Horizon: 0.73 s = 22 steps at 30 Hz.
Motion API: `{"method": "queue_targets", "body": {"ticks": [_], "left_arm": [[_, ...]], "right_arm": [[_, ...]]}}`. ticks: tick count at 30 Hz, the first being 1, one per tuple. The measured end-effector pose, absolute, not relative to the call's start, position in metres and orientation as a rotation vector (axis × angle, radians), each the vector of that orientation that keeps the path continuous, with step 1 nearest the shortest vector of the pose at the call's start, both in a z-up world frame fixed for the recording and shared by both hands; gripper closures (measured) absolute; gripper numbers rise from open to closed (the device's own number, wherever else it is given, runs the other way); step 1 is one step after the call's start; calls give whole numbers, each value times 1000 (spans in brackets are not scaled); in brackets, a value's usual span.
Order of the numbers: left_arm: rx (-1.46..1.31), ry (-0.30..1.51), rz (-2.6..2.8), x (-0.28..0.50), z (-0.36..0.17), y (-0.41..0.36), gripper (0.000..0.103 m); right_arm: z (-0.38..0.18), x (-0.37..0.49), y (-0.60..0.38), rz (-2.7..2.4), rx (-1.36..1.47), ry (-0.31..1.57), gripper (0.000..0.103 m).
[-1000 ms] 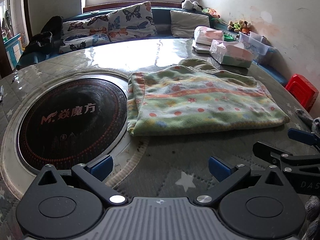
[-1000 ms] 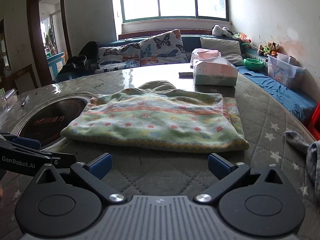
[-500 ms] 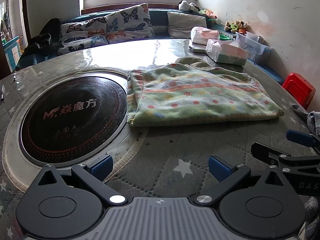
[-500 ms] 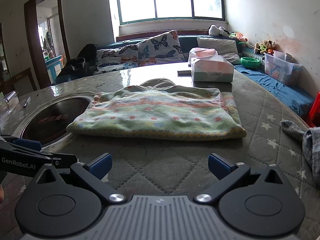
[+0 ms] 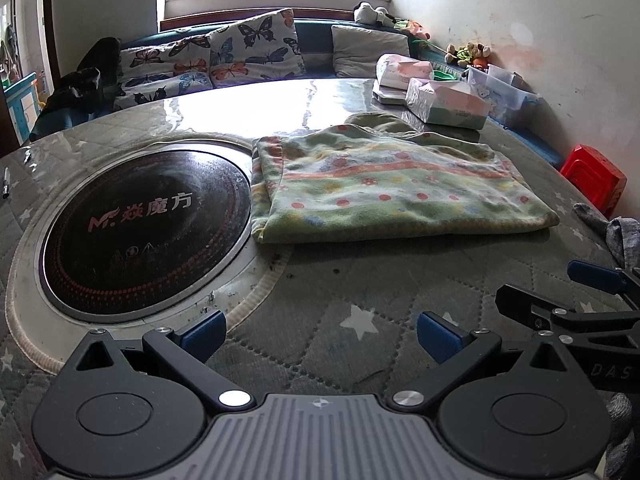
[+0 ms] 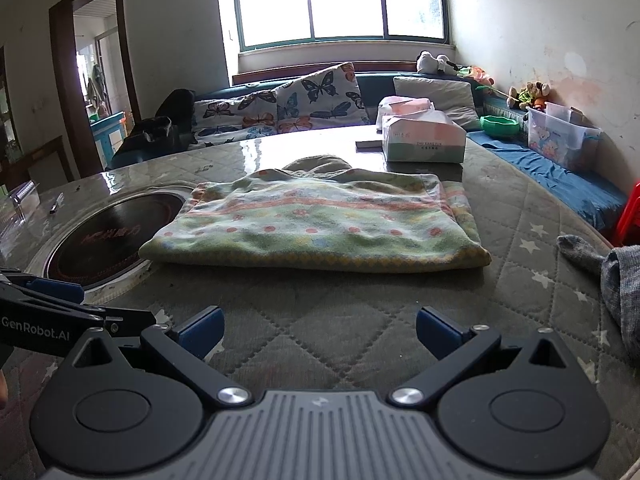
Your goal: Fold clothes
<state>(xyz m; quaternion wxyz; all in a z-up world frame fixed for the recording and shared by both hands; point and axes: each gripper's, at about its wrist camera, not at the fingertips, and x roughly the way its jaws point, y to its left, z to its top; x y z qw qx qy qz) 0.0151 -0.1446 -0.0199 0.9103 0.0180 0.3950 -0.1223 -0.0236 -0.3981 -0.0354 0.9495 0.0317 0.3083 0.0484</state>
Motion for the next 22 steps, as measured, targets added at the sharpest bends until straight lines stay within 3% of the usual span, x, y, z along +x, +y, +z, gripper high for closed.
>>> {"method": "queue_targets", "body": {"ticks": [22], "left_arm": [[28,814,-252,11,-18,-145,0]], "right_arm": [[-32,-31,-398,104,66,602,0]]}}
